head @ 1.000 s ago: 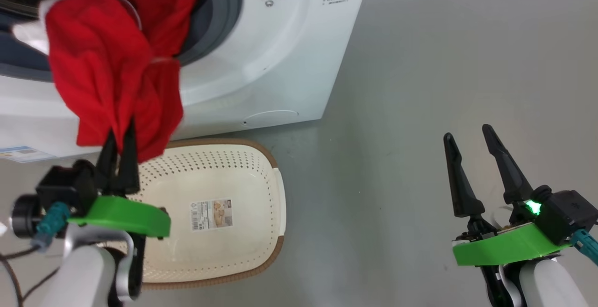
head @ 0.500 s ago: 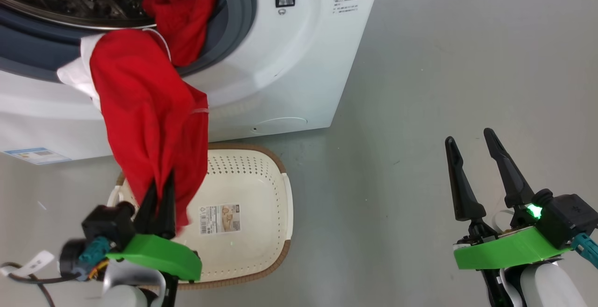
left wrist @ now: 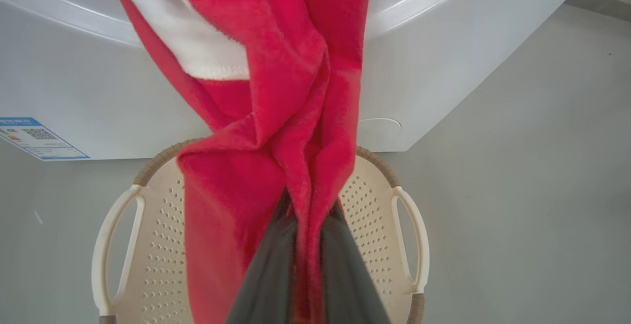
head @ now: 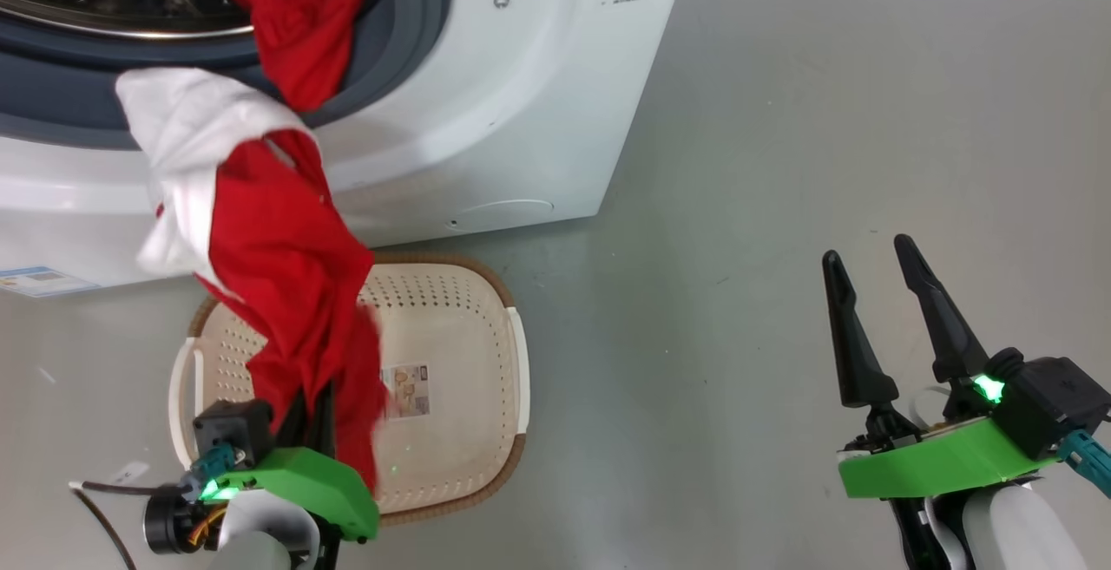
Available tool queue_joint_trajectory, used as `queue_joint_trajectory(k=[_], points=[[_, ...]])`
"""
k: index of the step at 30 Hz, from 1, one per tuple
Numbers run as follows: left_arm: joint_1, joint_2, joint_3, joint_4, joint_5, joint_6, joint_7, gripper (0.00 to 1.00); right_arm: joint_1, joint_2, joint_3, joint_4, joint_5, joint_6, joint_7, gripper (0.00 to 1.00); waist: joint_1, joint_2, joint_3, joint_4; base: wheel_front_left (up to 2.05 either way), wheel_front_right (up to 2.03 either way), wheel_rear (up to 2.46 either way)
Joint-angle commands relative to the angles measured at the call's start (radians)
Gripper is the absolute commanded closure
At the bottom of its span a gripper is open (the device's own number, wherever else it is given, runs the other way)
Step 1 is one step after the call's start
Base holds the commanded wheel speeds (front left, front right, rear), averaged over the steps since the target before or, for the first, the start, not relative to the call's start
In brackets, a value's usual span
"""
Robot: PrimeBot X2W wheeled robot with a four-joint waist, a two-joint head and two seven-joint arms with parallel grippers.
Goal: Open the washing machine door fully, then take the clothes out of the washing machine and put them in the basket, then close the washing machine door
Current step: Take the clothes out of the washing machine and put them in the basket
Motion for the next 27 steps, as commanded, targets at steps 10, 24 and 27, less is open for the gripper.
queue_joint_trajectory(k=[10,24,27], points=[[-0.124,-0.023,0.033,0.282,-0.018,-0.071,-0.044,1.00,-0.043,-0.008,0.036,-0.023,0.007,0.006,-0.006,0.00,0.0000,0.0000,0.050,-0.025,0.00,0.00,0.00],[-0.230,-0.046,0.052,0.477,0.017,-0.118,-0.049,1.00,-0.073,-0.008,0.049,-0.013,0.010,0.006,-0.006,0.00,0.0000,0.0000,0.085,-0.053,0.00,0.00,0.00],[-0.235,-0.048,0.061,0.499,0.020,-0.125,-0.049,1.00,-0.072,-0.008,0.050,-0.009,0.013,0.006,-0.006,0.00,0.0000,0.0000,0.083,-0.057,0.00,0.00,0.00]])
